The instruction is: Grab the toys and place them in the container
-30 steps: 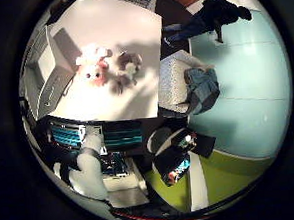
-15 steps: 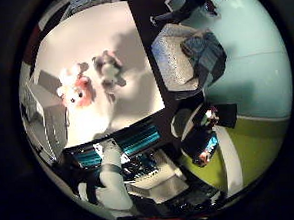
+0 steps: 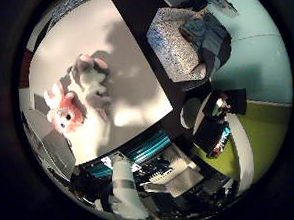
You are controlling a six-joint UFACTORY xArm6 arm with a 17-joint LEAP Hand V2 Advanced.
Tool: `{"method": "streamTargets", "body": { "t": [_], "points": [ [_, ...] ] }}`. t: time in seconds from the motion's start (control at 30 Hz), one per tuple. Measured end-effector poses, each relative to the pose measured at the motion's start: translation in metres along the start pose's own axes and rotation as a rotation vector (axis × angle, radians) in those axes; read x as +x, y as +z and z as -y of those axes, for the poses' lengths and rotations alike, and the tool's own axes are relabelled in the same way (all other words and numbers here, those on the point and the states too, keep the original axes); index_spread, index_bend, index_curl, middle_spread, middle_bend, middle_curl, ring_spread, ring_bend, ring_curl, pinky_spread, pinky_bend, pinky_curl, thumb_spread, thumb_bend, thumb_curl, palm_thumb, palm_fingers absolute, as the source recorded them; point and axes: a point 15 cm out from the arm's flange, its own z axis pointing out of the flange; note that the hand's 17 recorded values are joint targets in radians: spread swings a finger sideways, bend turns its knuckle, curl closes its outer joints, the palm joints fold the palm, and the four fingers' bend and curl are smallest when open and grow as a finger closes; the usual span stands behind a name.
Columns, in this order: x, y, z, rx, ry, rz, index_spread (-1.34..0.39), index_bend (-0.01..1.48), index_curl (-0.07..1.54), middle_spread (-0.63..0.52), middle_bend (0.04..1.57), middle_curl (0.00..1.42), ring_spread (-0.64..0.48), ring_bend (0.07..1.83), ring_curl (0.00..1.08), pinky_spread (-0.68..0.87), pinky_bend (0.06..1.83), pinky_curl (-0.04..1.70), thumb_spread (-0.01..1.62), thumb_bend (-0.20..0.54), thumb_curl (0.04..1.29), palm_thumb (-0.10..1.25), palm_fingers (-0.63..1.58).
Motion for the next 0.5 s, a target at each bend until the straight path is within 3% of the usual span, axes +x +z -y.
{"method": "streamTargets", "body": {
  "t": [0.5],
  "points": [
    [0.024,0.072,-0.004,-0.151,0.048,0.017,-0.12,0.15,0.25,0.22,0.22,0.33,0.25,0.41,0.24,0.46,0.56,0.29,1.13,-0.022,0.33,0.55,0.06]
  ]
}}
